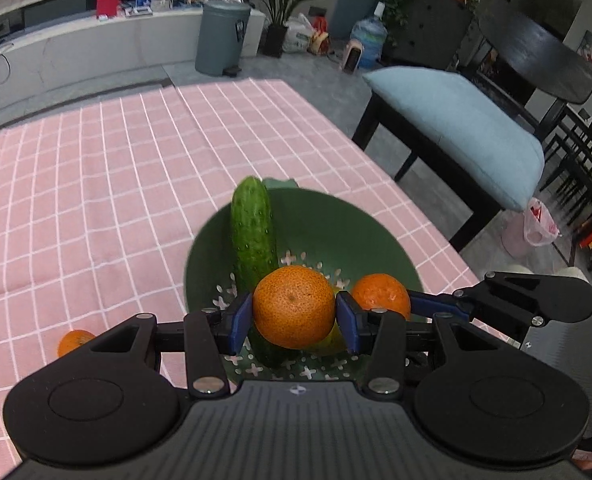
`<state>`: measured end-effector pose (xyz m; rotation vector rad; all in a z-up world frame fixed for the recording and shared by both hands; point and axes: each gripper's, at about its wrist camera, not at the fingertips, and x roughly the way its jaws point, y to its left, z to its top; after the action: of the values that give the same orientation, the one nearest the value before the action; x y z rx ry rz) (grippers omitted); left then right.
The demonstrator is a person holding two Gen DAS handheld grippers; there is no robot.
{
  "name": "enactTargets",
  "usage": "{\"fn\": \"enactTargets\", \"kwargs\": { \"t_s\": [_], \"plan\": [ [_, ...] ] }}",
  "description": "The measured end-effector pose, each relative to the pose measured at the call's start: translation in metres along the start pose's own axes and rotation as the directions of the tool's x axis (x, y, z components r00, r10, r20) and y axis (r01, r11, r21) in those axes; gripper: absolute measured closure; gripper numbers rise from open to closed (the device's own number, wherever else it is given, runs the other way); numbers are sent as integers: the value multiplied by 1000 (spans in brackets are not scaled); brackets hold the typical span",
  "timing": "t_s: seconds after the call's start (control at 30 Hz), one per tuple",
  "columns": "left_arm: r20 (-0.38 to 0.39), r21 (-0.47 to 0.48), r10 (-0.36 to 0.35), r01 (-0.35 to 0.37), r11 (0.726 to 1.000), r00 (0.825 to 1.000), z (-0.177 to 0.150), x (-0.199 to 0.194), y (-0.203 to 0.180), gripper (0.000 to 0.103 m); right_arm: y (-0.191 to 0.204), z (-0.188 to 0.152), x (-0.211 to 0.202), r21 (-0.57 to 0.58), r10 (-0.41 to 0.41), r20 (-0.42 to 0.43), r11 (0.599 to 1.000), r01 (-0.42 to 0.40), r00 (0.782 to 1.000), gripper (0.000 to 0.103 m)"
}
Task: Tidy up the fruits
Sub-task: 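Carry both oranges over the colander and lower them inside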
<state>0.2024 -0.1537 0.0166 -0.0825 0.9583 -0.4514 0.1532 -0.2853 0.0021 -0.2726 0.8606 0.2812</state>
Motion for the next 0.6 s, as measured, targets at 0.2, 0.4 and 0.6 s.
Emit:
{"fn": "enactTargets", "kwargs": {
  "t_s": [0.2, 0.4, 0.6],
  "plan": [
    [-49, -11, -8, 8, 1000, 999, 1, 17, 5, 52, -2, -2, 14, 5, 15, -52, 1000, -15, 999, 66],
    [-94, -13, -12, 11, 1000, 996, -3, 31, 5, 52, -3, -1, 18, 5, 9, -61, 1000, -9, 998, 65],
    [-115, -22, -6, 3, 1000, 993, -8, 38, 8, 51, -9, -1, 19, 49, 13, -58, 999, -10, 998, 64]
  ]
}}
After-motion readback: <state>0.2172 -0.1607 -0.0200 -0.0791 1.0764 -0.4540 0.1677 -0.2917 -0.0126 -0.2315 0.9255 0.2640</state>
